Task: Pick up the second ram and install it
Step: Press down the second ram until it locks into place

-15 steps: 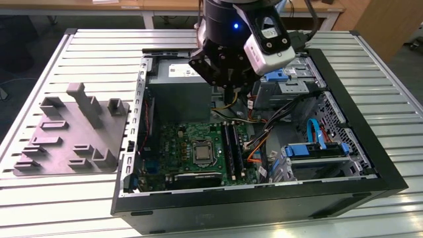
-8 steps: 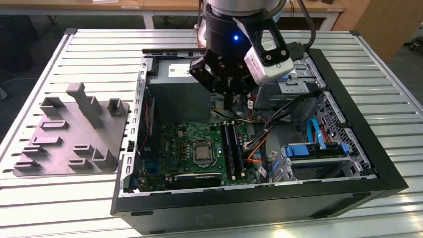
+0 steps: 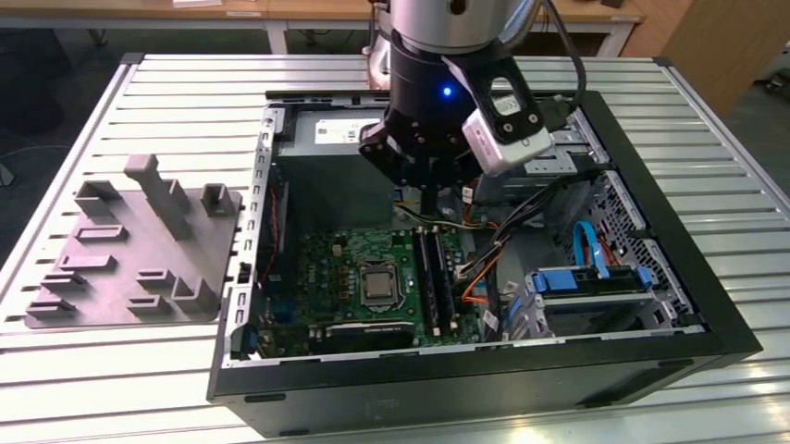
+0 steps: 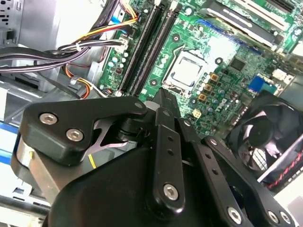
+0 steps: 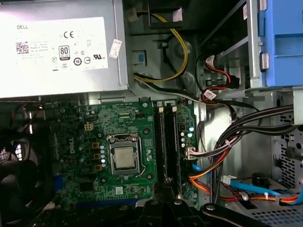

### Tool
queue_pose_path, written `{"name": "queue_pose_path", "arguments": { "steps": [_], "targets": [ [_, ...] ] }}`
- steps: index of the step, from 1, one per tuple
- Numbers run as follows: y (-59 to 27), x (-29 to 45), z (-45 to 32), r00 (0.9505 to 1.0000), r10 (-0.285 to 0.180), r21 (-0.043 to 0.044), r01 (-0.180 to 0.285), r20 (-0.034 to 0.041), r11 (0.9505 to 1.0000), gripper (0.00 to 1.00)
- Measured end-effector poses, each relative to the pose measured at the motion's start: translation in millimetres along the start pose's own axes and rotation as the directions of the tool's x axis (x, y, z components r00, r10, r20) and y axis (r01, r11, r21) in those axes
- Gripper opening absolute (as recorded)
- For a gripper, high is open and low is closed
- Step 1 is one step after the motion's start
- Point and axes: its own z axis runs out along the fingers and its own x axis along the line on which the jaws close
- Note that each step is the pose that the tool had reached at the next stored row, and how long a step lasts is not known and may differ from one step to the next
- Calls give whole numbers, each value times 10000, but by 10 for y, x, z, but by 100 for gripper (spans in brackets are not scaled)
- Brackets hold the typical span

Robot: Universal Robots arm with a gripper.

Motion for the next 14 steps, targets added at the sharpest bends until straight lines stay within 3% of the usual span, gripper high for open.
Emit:
{"name": "queue_pose_path", "arguments": {
  "steps": [6, 7, 14],
  "targets": [
    [7, -52, 111, 9994, -335, -8, 335, -50, 9994, 10],
    [9, -79, 179, 9986, -515, -12, 515, -84, 9987, 10],
    [-44, -82, 269, 9976, -689, -17, 689, -95, 9976, 10]
  ]
}}
